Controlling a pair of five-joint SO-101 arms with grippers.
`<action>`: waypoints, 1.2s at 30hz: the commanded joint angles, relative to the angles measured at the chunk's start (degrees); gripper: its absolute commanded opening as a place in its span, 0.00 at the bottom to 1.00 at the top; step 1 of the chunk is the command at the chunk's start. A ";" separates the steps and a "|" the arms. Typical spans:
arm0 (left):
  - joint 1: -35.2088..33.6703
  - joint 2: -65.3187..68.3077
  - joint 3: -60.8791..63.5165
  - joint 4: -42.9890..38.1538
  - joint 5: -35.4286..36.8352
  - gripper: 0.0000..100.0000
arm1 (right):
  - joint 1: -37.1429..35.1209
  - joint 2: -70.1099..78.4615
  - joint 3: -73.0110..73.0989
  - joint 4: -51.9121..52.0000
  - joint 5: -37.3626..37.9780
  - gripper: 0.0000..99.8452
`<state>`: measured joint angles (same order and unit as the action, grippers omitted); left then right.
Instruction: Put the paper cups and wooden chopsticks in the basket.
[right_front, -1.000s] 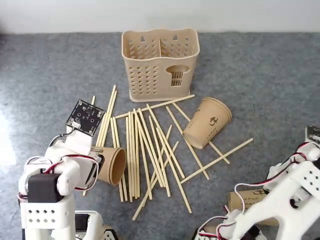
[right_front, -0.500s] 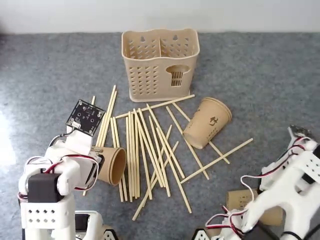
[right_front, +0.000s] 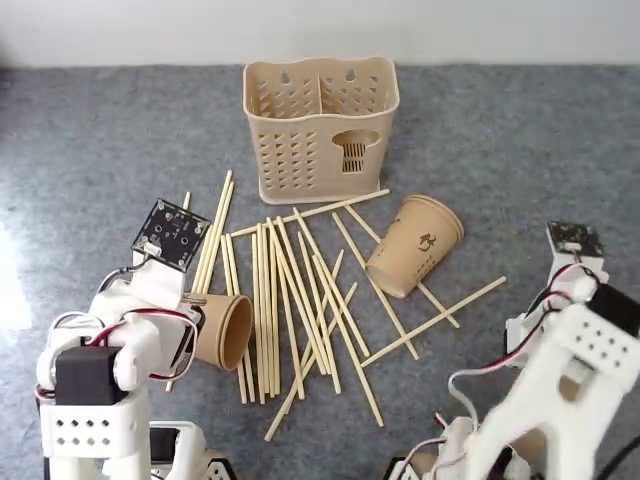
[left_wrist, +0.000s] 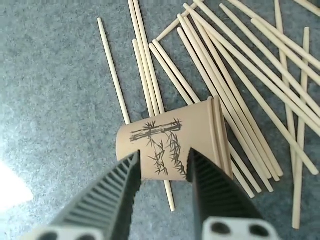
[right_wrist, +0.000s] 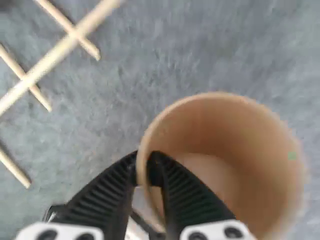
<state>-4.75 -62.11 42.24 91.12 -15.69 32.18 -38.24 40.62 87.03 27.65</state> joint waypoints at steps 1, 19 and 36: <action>0.44 0.97 -7.08 0.35 -2.73 0.14 | -3.03 -10.51 -0.35 1.01 0.44 0.01; 7.56 27.87 -21.67 6.86 -12.92 0.25 | -8.75 -24.22 3.34 6.81 0.79 0.01; 12.40 28.13 -11.03 1.23 -12.13 0.25 | -8.75 -24.22 4.22 7.34 0.79 0.01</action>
<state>8.35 -34.07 30.64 95.08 -28.09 24.09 -61.80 45.19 94.07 27.65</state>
